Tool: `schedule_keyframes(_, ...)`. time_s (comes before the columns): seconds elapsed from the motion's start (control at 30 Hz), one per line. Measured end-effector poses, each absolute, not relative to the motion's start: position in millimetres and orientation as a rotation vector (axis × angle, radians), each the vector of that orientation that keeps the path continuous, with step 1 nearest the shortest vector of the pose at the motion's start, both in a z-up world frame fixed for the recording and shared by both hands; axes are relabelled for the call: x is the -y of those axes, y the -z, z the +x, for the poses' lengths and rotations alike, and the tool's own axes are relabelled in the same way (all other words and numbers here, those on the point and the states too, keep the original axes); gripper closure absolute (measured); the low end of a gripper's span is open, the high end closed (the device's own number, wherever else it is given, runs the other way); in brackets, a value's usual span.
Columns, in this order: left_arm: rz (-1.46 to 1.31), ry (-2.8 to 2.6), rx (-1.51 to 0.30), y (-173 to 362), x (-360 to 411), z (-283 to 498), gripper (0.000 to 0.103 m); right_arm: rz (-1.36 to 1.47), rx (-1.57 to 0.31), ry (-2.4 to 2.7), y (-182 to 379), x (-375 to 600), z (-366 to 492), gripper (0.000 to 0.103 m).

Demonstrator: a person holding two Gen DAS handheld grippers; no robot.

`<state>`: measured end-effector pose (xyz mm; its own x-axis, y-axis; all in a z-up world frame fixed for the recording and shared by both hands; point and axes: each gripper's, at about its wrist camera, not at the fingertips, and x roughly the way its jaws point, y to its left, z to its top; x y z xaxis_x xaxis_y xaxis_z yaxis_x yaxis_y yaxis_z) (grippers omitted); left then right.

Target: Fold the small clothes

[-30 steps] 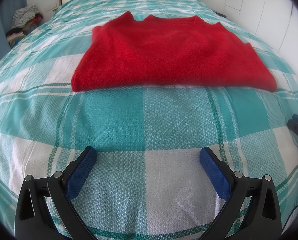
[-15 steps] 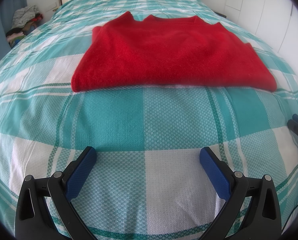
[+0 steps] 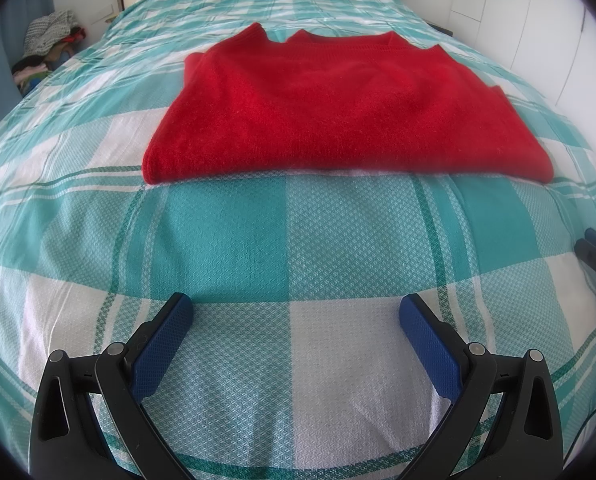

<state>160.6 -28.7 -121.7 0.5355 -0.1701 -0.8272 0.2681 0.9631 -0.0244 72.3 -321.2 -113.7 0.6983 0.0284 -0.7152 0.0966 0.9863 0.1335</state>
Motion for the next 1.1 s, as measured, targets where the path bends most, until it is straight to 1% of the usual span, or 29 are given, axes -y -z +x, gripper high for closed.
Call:
schedule_keyframes(0.2,0.091,0.272,-0.972,117.9,26.3,160.4,0.001,0.161,-0.795,0.043,112.0,320.6,71.7,0.017)
schedule_keyframes(0.33,-0.010,0.333,-0.934,97.7,8.7,157.6,0.001,0.223,-0.752,-0.016,83.8,328.1,73.3,0.018)
schedule_keyframes(0.43,-0.068,0.331,-0.872,81.4,-7.5,157.1,0.001,0.288,-0.759,-0.051,59.2,344.1,102.7,0.018)
schedule_keyframes(0.5,-0.074,0.301,-0.833,74.6,-17.1,158.4,0.001,0.371,-0.788,-0.060,54.7,360.0,131.5,0.018)
schedule_keyframes(0.67,-0.094,0.220,-0.798,66.4,-42.3,165.5,0.001,0.567,-0.805,-0.119,64.5,373.1,199.8,0.018)
schedule_keyframes(0.77,-0.162,0.197,-0.808,63.6,-61.5,171.4,0.001,0.645,-0.928,-0.125,93.3,362.9,240.5,0.018)
schedule_keyframes(0.8,-0.183,0.187,-0.809,62.5,-67.9,173.0,0.001,0.658,-0.959,-0.106,102.3,358.9,248.5,0.020)
schedule_keyframes(0.83,-0.201,0.174,-0.809,61.3,-74.6,173.8,0.001,0.649,-0.976,-0.094,107.2,353.3,254.5,0.024)
schedule_keyframes(0.87,-0.214,0.156,-0.807,59.8,-81.1,174.3,0.001,0.612,-0.992,-0.091,106.5,345.5,260.1,0.045)
schedule_keyframes(0.9,-0.223,0.134,-0.806,58.2,-88.5,174.6,0.001,0.573,-1.019,-0.097,103.8,337.3,266.4,0.086)
schedule_keyframes(0.93,-0.227,0.110,-0.806,56.3,-95.3,175.8,0.001,0.543,-1.030,-0.085,97.7,330.0,271.5,0.092)
schedule_keyframes(1.1,-0.239,0.025,-0.775,45.0,-126.9,180.3,0.001,0.487,-0.988,-0.125,31.8,272.2,301.3,0.093)
